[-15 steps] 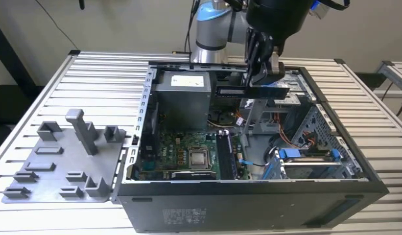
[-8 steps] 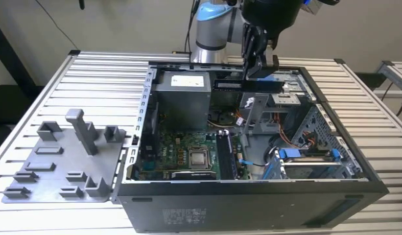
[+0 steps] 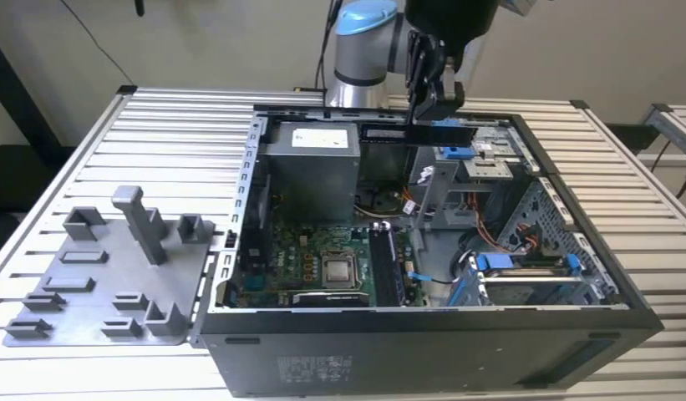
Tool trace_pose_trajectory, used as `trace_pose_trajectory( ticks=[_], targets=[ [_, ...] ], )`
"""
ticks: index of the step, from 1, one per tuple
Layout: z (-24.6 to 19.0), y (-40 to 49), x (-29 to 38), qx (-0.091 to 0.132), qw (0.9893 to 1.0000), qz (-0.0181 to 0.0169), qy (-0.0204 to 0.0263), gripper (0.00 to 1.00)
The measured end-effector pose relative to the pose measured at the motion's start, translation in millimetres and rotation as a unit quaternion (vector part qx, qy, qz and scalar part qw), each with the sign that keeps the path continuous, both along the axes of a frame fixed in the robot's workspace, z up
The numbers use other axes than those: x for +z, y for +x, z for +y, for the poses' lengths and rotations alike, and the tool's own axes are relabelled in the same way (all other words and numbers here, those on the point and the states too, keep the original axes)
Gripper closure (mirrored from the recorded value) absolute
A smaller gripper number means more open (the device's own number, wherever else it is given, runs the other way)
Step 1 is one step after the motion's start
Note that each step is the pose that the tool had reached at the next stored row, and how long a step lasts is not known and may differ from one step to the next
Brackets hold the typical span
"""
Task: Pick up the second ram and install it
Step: 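Pick up the second ram and move it above second insertion slot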
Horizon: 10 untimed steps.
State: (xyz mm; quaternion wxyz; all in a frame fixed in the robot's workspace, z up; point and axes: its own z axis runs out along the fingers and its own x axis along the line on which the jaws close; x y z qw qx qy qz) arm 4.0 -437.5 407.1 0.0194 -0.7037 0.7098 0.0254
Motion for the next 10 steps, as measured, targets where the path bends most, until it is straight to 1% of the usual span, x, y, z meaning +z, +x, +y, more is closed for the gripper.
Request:
trace_pose_trajectory(
  ticks=[3, 4, 10],
  targets=[
    [7.2, -0.2, -0.2, 0.000, 1.0000, 0.0000, 0.0013, 0.86],
    [8.5, -0.2, -0.2, 0.000, 1.0000, 0.0000, 0.0015, 0.86],
    [9.4, -0.2, -0.2, 0.000, 1.0000, 0.0000, 0.0016, 0.86]
  ],
)
